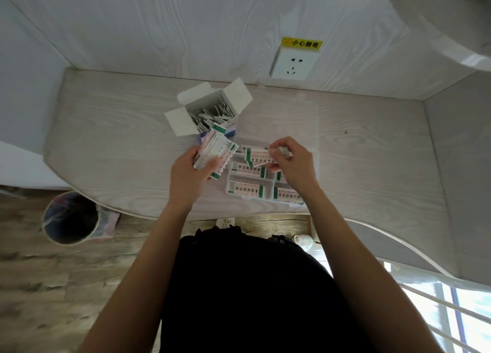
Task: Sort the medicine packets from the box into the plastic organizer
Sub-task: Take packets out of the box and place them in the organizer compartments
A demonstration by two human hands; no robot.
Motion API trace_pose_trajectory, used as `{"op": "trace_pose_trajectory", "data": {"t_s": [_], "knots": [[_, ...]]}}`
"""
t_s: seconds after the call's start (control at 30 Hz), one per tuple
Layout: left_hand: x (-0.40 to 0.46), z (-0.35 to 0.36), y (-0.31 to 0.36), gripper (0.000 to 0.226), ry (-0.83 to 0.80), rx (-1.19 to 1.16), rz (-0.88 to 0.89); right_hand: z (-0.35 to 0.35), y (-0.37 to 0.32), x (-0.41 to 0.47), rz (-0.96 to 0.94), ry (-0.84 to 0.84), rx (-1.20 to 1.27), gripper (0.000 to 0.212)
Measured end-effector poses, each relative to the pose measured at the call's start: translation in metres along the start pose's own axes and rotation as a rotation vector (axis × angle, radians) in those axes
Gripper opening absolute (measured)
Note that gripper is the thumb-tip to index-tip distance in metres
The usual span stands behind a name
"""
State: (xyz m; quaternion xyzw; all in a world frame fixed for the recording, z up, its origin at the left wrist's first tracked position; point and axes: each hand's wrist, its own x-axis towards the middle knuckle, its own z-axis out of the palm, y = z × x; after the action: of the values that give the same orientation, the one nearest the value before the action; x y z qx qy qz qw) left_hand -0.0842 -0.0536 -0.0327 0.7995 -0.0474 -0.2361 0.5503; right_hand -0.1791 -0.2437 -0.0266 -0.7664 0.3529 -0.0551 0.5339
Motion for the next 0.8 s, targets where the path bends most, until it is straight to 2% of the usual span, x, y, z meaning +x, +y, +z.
{"op": "trace_pose_trajectory", "data": {"t_s": [0.1,0.23,0.33,0.43,0.5,0.67,0.8], "knots": [[0.000,-0.002,0.000,0.021,0.017,-0.040,-0.015,0.013,0.001,-0.001,-0.037,-0.008,-0.086,0.004],[-0.002,-0.001,-0.001,0.019,0.017,-0.054,-0.025,0.024,0.006,0.001,-0.153,0.009,-0.367,0.009],[-0.003,-0.002,-0.004,0.019,0.022,-0.063,-0.027,0.028,0.007,0.002,-0.263,-0.070,-0.609,0.012],[-0.002,-0.001,-0.006,0.021,0.012,-0.025,-0.011,0.026,0.005,0.003,-0.368,-0.167,-0.920,0.026],[-0.001,-0.001,-0.007,0.018,0.002,-0.009,-0.007,0.026,0.003,0.003,-0.422,-0.210,-1.013,0.030],[0.001,0.001,-0.004,0.019,-0.010,-0.023,-0.018,0.033,0.004,0.004,-0.473,-0.274,-1.044,0.036],[0.000,0.005,0.001,0.019,-0.025,-0.033,-0.024,0.040,0.011,0.007,-0.510,-0.259,-0.839,0.031]]}}
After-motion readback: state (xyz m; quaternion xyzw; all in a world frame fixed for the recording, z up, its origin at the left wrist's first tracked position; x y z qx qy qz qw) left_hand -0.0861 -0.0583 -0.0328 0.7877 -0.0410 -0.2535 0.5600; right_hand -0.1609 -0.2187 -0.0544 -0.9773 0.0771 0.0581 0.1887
